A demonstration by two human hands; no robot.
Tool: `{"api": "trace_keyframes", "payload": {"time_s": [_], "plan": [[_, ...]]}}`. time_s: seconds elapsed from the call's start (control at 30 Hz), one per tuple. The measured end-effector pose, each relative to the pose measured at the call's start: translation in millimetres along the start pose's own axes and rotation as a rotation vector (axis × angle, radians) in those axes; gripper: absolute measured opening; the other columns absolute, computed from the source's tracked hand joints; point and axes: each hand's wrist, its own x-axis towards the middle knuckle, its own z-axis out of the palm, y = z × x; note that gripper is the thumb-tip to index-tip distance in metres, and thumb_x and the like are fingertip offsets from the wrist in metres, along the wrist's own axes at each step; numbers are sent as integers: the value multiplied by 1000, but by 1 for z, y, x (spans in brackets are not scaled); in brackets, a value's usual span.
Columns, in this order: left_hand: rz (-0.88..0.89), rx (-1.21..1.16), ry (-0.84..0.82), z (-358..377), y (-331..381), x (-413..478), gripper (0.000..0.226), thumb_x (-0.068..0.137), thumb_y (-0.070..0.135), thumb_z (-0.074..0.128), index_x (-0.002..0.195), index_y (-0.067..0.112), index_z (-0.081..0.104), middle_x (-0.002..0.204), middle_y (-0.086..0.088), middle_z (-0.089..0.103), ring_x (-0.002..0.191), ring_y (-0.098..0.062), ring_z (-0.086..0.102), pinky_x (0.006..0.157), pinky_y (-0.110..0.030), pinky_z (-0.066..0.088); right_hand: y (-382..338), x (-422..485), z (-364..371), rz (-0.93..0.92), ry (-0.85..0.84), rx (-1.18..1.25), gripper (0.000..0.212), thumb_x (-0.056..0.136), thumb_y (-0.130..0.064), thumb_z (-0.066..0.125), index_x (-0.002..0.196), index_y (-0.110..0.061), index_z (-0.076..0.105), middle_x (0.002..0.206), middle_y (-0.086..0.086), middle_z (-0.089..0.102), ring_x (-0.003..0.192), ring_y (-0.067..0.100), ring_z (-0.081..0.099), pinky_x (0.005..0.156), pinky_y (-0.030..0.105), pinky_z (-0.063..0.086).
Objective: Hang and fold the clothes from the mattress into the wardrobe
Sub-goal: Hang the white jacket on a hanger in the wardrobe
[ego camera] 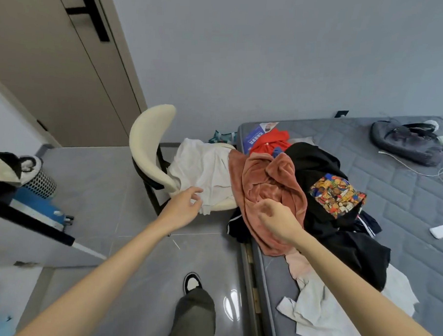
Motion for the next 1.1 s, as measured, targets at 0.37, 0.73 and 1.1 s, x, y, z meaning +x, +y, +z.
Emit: {"api": "trace_keyframes", "payload": {"time_s": [0.37, 0.73, 1.1], "plan": [[-88, -6, -91, 4, -21, 193, 44, 97, 23, 47, 140, 17, 40, 135, -6, 50, 125, -21, 46, 102, -30, 35, 14, 173, 5, 139, -65, 38, 29, 89, -9, 55, 116, -13, 63, 112, 1, 64, 104, 16, 58, 86, 22, 42], [-493, -244, -103, 1, -91, 326, 50, 99, 22, 42, 146, 15, 26, 143, -11, 40, 123, -21, 45, 84, -21, 34, 4, 351, 57, 169, -288, 12, 31, 90, -7, 52, 120, -13, 60, 118, 9, 59, 111, 20, 55, 97, 28, 42], [-826, -430, -16, 57, -184, 412, 66, 97, 17, 43, 152, 14, 9, 152, -9, 28, 135, -27, 34, 108, -32, 29, 39, 501, 154, 171, -459, -85, 48, 94, -13, 52, 140, -17, 38, 135, 14, 43, 96, 21, 55, 81, 21, 36]]}}
